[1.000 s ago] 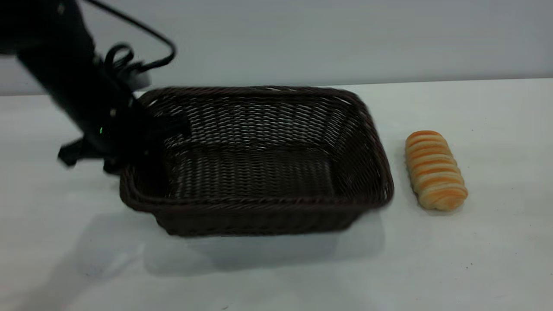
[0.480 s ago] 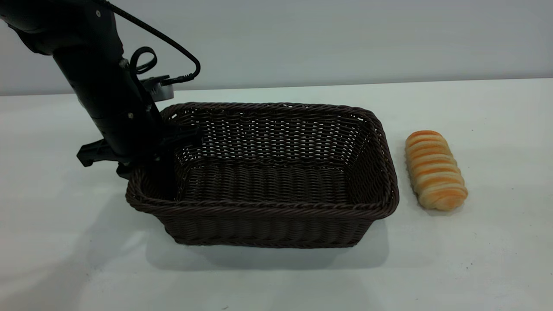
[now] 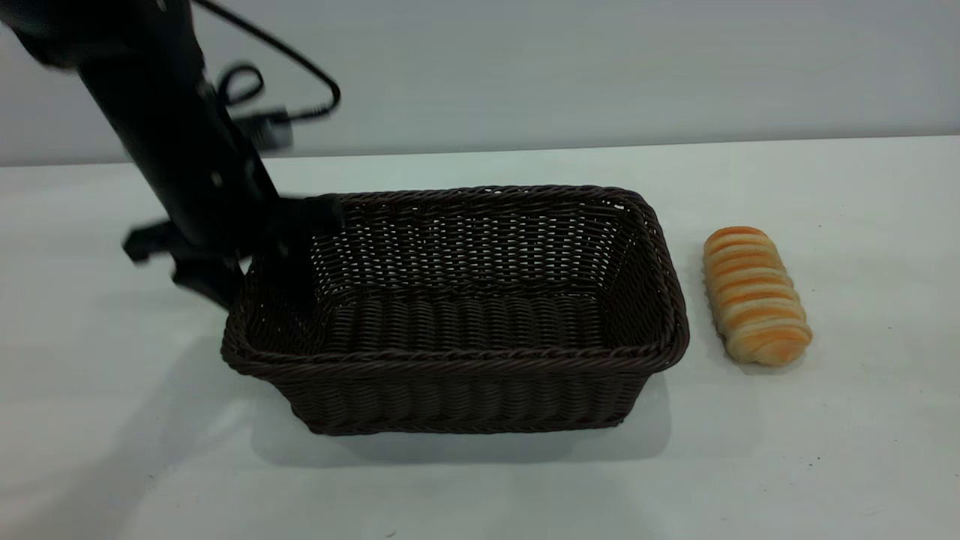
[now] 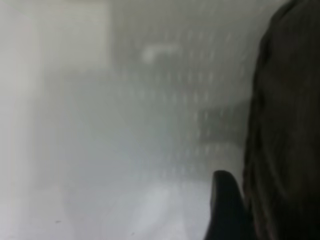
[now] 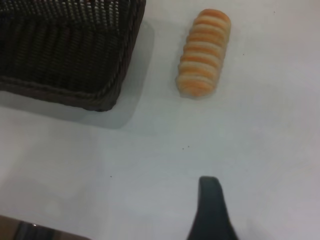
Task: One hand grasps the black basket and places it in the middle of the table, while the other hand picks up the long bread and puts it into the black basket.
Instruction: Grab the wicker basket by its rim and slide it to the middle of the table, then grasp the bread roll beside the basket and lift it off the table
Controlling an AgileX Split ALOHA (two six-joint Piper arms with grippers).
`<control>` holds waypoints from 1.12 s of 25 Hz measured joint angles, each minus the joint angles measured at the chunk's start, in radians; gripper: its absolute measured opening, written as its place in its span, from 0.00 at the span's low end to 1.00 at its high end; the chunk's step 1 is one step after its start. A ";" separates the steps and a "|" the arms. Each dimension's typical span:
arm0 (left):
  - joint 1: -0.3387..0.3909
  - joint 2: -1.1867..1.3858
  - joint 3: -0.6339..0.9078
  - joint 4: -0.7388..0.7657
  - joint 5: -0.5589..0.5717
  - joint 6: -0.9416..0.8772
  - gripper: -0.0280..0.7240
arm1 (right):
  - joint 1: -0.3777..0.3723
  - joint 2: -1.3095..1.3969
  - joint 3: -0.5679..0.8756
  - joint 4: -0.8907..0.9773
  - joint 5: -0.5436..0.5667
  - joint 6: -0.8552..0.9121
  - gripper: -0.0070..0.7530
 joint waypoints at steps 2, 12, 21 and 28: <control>0.003 -0.064 0.000 0.050 0.026 0.000 0.76 | 0.000 0.002 0.000 0.014 0.000 0.001 0.72; 0.007 -0.429 0.000 0.209 0.146 -0.002 0.77 | 0.000 0.329 0.000 0.349 -0.231 -0.257 0.72; 0.007 -0.658 0.000 0.209 0.231 0.007 0.76 | 0.000 0.842 -0.153 0.726 -0.441 -0.666 0.72; 0.007 -0.711 0.000 0.209 0.322 0.039 0.76 | 0.000 1.204 -0.353 0.750 -0.486 -0.731 0.72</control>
